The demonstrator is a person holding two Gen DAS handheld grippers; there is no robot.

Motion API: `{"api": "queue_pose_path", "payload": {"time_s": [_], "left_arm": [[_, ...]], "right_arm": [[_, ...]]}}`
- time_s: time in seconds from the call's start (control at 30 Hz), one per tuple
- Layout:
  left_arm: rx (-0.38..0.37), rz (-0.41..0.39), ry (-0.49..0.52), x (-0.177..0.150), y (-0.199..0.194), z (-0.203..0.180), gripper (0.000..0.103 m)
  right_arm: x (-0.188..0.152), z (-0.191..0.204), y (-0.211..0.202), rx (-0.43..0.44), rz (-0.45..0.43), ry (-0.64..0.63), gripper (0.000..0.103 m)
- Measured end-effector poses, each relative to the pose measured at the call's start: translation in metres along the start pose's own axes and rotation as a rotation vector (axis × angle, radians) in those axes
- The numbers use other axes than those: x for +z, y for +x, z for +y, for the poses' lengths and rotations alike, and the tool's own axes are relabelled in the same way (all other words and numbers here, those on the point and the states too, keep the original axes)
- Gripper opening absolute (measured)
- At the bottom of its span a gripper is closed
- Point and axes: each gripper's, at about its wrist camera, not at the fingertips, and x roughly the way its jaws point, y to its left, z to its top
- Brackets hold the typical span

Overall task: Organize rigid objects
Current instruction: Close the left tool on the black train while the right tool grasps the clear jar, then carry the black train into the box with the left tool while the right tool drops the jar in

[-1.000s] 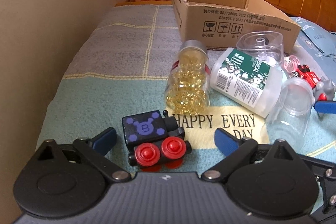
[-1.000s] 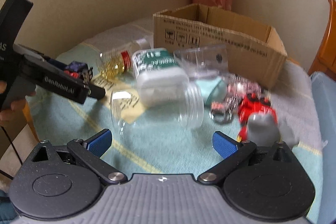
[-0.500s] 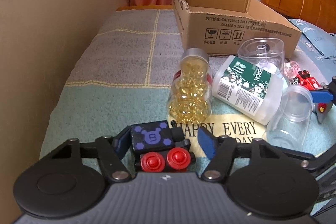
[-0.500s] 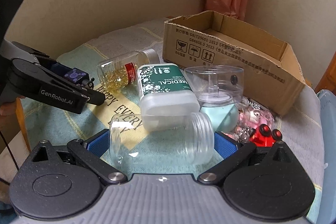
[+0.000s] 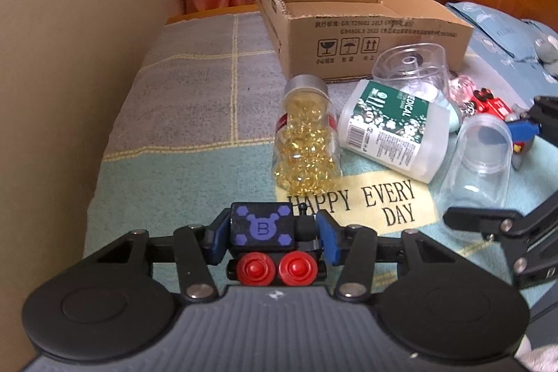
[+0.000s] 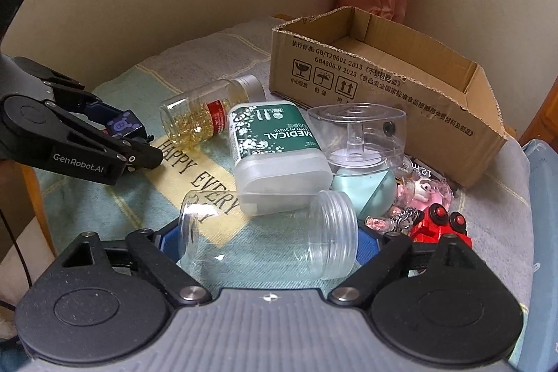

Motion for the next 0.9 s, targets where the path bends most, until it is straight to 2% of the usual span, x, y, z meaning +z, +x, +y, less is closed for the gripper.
{"api": "queue_pose_path", "payload": {"time_s": [0.23,0.47,0.63,0.9], "left_arm": [[-0.034,-0.038,0.053,0.018,-0.025,0.000,0.050],[-0.077,-0.079,0.118,0.059,-0.038,-0.007,0.050],[-0.125,-0.094,0.145,0.097,-0.031,-0.017,0.050],[-0.143,-0.119,0.204,0.165,-0.003,-0.037,0.050]], "right_arm": [[0.006,-0.010,-0.018,0.034,-0.014,0.023,0.093],[0.029,-0.029,-0.041,0.046,-0.074,0.050,0.093],[0.051,-0.052,-0.052,0.018,-0.138,0.076,0.093],[0.089,-0.096,-0.044,-0.020,-0.184,0.130,0.093]]}}
